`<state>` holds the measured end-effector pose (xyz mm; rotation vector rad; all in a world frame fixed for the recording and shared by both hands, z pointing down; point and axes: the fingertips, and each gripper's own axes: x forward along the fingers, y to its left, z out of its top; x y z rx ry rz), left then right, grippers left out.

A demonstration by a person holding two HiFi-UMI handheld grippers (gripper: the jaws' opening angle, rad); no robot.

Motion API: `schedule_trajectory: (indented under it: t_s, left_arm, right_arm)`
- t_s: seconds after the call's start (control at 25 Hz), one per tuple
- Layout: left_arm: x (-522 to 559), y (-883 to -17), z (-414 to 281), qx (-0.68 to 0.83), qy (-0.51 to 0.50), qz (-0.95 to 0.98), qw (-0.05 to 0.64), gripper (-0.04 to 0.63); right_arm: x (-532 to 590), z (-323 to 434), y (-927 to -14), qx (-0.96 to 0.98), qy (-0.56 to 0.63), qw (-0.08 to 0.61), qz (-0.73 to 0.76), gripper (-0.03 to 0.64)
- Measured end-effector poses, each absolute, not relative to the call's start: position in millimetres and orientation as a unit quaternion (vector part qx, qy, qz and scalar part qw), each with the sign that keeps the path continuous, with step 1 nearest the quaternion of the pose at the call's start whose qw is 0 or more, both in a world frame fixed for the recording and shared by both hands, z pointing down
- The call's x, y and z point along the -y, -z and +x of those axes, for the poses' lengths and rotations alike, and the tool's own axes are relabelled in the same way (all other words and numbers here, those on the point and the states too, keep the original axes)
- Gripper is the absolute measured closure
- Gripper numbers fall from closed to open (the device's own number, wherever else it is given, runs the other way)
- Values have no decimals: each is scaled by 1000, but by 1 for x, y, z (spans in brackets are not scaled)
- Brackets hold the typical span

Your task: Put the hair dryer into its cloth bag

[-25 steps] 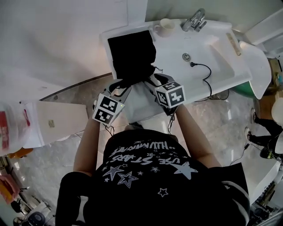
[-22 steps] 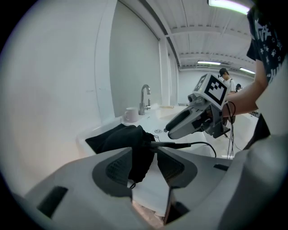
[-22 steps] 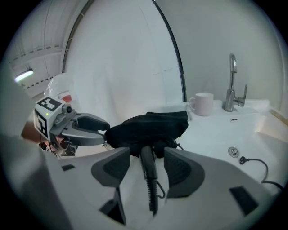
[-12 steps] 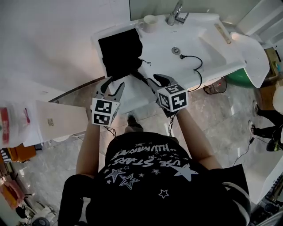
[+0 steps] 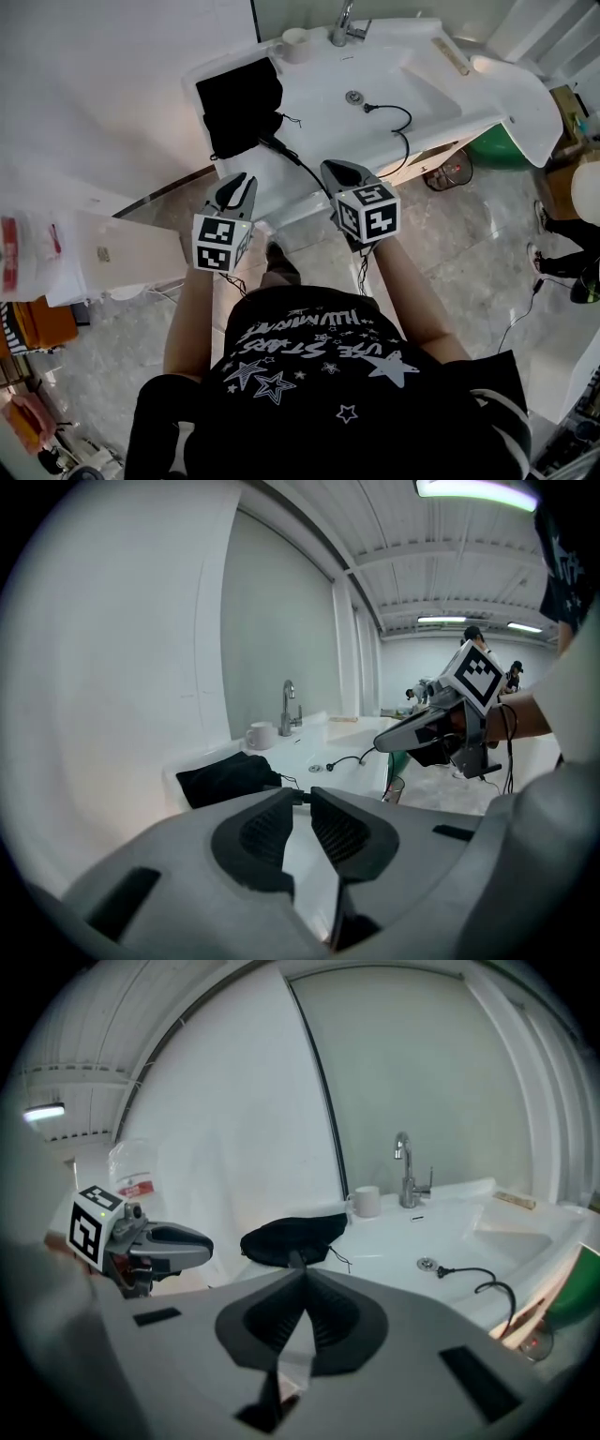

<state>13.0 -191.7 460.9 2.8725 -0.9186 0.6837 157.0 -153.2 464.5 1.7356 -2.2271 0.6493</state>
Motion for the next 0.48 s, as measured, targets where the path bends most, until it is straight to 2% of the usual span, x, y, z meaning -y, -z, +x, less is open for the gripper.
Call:
schedule_trajectory:
  t_s: [0.2, 0.48]
  left_arm:
    - [158, -461, 17, 299, -217, 928, 37, 583]
    - [86, -457, 20, 297, -205, 932, 41, 584]
  right_arm:
    - [106, 162, -458, 752, -231, 98, 610, 611]
    - [36, 158, -457, 758, -217, 103, 607, 612]
